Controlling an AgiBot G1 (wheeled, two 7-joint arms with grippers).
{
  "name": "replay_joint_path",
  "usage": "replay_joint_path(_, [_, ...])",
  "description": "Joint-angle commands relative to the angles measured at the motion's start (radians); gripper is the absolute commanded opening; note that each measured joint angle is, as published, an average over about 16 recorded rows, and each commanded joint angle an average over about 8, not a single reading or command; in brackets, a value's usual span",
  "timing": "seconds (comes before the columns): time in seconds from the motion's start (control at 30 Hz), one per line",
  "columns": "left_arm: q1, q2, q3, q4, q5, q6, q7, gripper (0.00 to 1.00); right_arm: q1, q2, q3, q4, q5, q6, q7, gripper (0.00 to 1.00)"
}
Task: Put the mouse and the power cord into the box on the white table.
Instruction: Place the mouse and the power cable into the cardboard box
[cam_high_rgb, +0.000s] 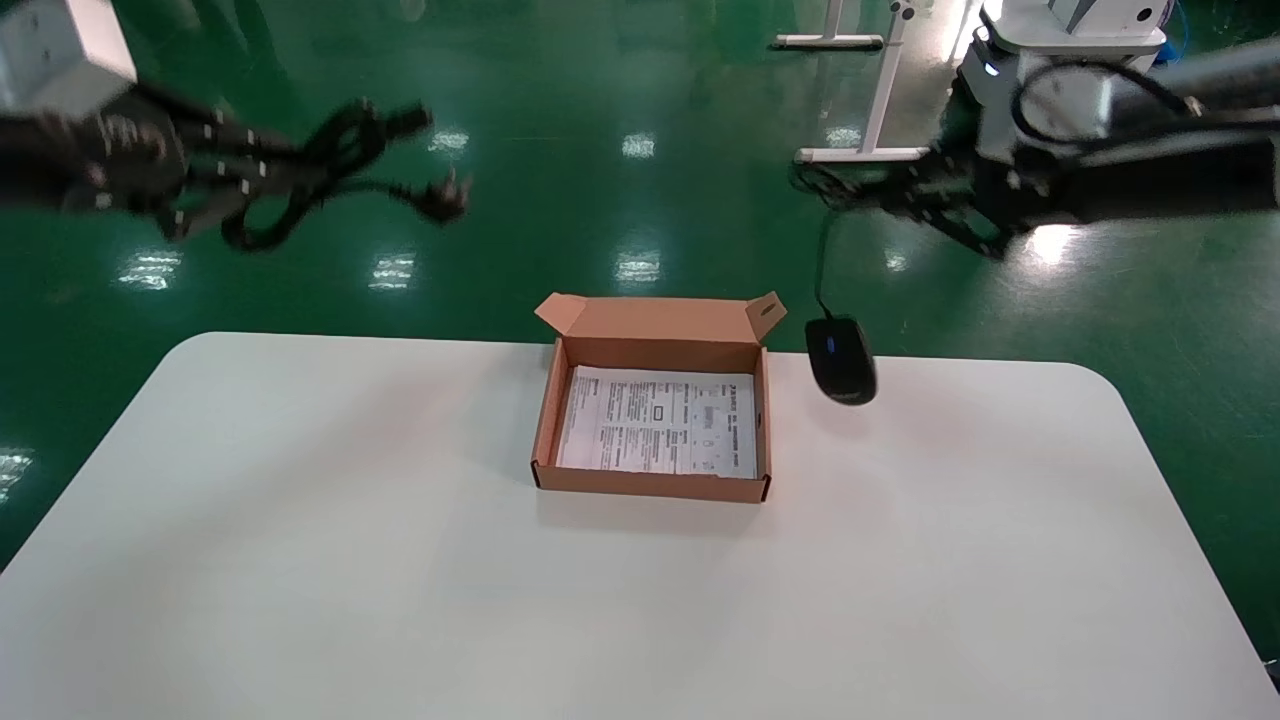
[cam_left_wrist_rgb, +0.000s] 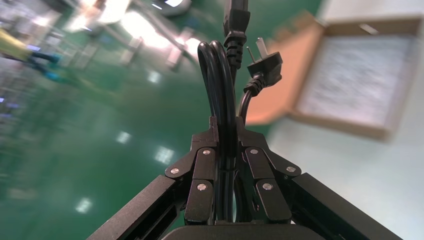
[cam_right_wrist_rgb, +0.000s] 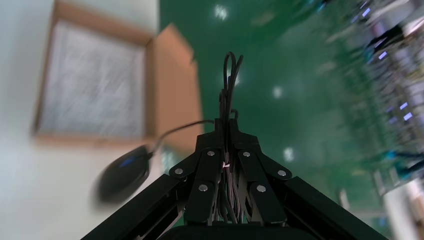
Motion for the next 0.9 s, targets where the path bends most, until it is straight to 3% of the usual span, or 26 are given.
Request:
replay_joint_path(0.03, [-0.03, 0.009, -0.019, 0.0, -0.028, -0.033, -0.016, 0.0, 0.023, -0.027, 0.012, 0.012, 0.017, 0.02, 0.016, 0.0])
replay_joint_path(0.47, [-0.101, 0.097, -0.057, -0.03, -0.081, -0.122, -0.033, 0.0, -0.007, -0.176, 0.028, 0.003, 0.047, 0.082, -0.028, 0.0])
replay_joint_path(0.9, [-0.103, 0.096, -0.049, -0.017, -0.07, -0.107, -0.035, 0.0, -0.048, -0.217, 0.007, -0.045, 0.022, 0.068, -0.095, 0.0])
